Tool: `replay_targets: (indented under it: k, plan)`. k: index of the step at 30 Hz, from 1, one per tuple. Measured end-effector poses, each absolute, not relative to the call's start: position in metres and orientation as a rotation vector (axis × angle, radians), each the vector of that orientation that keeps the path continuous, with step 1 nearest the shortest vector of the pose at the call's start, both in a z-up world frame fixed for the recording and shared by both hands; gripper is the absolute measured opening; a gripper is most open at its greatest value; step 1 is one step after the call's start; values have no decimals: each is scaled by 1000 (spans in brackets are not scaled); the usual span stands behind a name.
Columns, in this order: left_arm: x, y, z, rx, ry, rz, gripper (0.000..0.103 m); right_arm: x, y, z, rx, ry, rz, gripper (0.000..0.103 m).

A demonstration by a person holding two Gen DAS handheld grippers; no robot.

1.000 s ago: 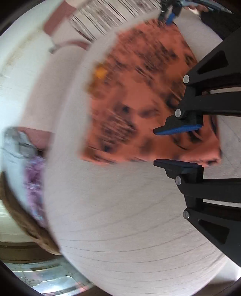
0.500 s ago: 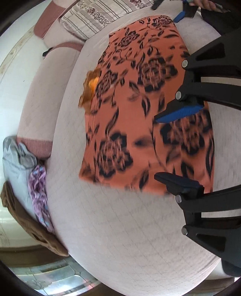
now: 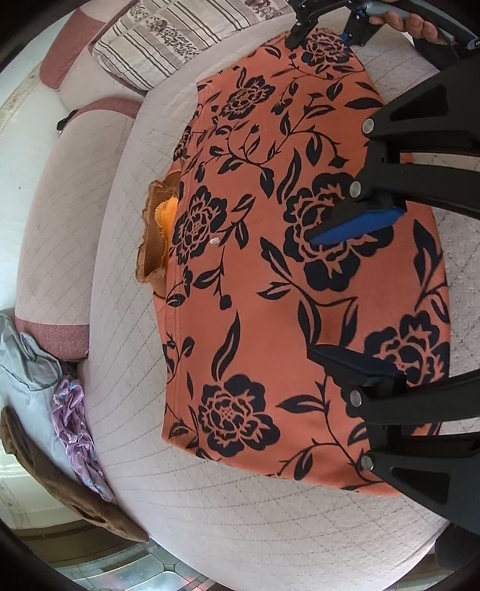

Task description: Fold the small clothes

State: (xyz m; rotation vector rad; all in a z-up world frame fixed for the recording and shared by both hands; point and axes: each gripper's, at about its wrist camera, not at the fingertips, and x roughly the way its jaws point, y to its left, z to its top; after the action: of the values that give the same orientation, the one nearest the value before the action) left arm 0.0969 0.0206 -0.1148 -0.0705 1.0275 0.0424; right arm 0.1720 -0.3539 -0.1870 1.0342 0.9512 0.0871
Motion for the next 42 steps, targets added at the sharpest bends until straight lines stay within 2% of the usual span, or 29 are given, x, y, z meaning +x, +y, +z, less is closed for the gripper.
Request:
replay_targets:
  k: [3, 5, 6, 7, 8, 11, 14, 15, 16, 18, 21, 23, 25, 27, 29, 32, 34, 39, 42]
  plan:
    - [100, 21, -115, -79, 1032, 49, 57, 175, -350, -184, 985, 956, 91, 65]
    - [99, 21, -110, -80, 1014, 45, 58, 178, -349, -182, 961, 959, 92, 61]
    - [99, 20, -109, -76, 1004, 42, 60, 179, -347, -180, 934, 964, 93, 49]
    - [98, 19, -108, -69, 991, 38, 62, 181, -344, -180, 904, 975, 90, 32]
    - [98, 16, -111, -52, 986, 38, 66, 183, -343, -181, 881, 990, 79, 32]
    - [107, 9, -139, 33, 1048, 42, 69, 185, -345, -189, 904, 1007, 60, 34]
    - [109, 8, -136, 44, 1021, 39, 69, 189, -344, -187, 903, 1008, 44, 37]
    - [111, 11, -134, 26, 1026, 34, 69, 193, -339, -184, 860, 1016, 49, 34]
    - [113, 15, -133, 6, 1032, 23, 69, 198, -333, -179, 806, 1029, 56, 19]
    - [113, 24, -128, -38, 1031, -10, 69, 206, -318, -159, 723, 1021, 77, 17]
    - [102, 45, -117, -153, 1008, -28, 69, 210, -274, -97, 538, 921, 136, 16]
    - [88, 67, -105, -224, 962, -7, 69, 206, -229, -52, 387, 827, 199, 15]
    - [73, 90, -94, -268, 900, 18, 69, 200, -190, -34, 292, 787, 262, 15]
    - [57, 113, -88, -283, 853, 59, 69, 192, -142, -39, 175, 785, 328, 15]
    - [46, 136, -87, -299, 822, 105, 69, 191, -107, -67, 85, 851, 370, 15]
    - [39, 171, -96, -351, 834, 150, 69, 204, -69, -150, 11, 1101, 428, 16]
    - [33, 193, -100, -403, 828, 160, 69, 203, -68, -137, 20, 1064, 410, 15]
    - [28, 210, -92, -545, 791, 51, 67, 190, -59, -61, 61, 897, 457, 15]
    - [48, 207, -88, -662, 807, -136, 68, 171, -34, -54, 17, 855, 515, 15]
